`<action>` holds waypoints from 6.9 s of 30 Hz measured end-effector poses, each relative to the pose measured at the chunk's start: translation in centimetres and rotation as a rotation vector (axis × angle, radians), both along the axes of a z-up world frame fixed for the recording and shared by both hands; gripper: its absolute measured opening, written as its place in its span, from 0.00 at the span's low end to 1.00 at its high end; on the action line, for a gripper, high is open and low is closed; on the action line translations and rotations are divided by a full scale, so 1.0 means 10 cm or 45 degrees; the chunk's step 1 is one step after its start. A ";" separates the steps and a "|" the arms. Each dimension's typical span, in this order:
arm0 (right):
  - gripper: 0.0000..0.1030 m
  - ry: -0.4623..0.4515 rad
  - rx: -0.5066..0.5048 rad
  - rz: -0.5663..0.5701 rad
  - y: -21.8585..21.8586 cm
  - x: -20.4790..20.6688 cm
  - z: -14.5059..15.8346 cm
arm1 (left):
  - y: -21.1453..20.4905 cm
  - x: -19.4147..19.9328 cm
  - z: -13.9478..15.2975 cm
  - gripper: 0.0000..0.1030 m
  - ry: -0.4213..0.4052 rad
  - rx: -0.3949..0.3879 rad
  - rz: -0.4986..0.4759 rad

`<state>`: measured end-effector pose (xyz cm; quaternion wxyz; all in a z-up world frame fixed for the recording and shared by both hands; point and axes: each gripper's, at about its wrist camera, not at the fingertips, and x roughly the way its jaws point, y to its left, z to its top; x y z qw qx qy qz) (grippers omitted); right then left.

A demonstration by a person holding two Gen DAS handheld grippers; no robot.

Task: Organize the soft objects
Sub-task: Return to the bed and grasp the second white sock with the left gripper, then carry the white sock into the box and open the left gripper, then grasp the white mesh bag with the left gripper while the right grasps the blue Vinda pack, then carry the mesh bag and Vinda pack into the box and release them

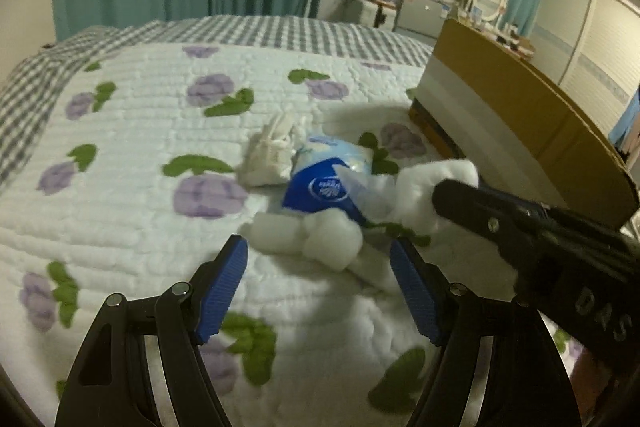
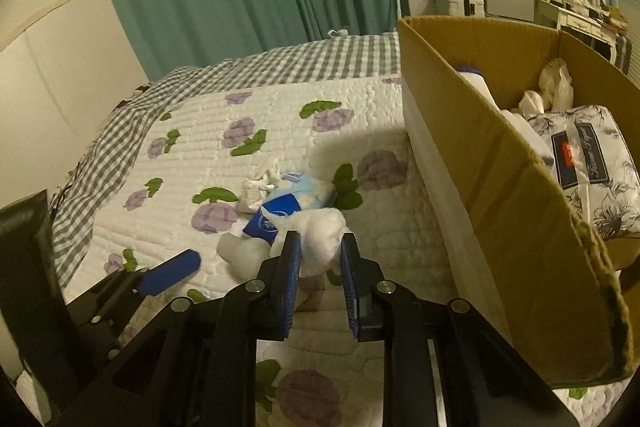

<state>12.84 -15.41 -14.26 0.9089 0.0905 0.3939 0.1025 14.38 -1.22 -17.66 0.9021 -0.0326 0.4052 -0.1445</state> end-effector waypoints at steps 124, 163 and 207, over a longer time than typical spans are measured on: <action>0.98 0.051 -0.369 0.103 0.75 0.45 -0.26 | 0.57 0.40 0.55 0.74 -0.154 0.297 -0.267; 0.51 0.066 -0.242 -0.080 0.40 0.51 -0.50 | 0.09 0.82 -0.13 0.32 0.008 0.188 -0.382; 0.50 -0.574 -0.365 -0.025 -0.34 -0.74 2.37 | -0.51 -1.04 2.61 0.30 -0.626 0.109 -0.231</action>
